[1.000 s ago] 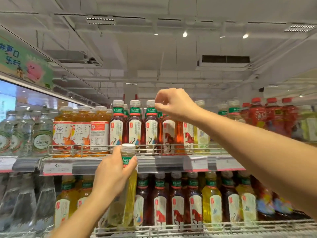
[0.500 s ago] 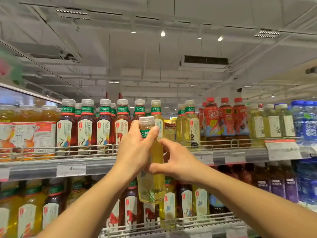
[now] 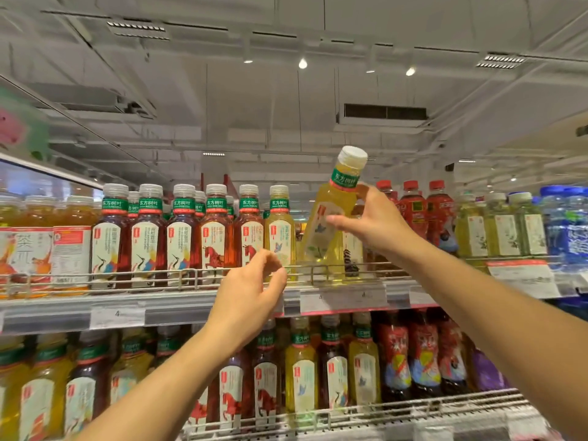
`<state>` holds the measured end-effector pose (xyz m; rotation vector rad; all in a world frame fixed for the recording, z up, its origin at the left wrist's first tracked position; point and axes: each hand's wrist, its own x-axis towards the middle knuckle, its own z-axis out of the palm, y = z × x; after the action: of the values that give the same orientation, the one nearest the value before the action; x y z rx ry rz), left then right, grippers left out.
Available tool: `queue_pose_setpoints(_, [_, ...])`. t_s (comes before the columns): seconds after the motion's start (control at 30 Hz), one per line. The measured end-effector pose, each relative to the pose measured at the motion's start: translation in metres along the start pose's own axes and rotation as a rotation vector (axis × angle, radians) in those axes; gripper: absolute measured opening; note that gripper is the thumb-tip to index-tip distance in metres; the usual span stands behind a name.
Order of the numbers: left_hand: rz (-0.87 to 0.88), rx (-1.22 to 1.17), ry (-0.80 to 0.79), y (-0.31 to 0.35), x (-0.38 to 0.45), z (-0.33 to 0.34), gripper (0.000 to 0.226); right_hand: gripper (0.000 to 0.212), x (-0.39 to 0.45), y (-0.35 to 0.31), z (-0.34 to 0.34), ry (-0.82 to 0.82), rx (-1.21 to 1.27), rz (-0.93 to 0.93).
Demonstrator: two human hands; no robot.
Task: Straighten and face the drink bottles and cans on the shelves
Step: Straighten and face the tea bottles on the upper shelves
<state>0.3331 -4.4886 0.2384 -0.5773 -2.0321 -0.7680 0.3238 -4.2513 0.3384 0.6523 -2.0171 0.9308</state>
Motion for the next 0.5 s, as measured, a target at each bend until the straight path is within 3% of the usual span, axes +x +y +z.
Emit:
queue_pose_setpoints(0.23, [0.03,0.311,-0.17,-0.021,-0.005,0.019,0.029,0.06,0.028,0.017,0.026,-0.066,-0.159,-0.033])
queue_pose_setpoints(0.37, [0.125,0.417,-0.17,-0.025,-0.01,0.023,0.026,0.074,0.032,0.023,0.04,-0.105,-0.25,-0.034])
queue_pose_setpoints(0.5, [0.136,0.426,-0.163,-0.03,-0.01,0.025,0.025,0.071,0.041,0.03,0.044,-0.159,-0.269,0.027])
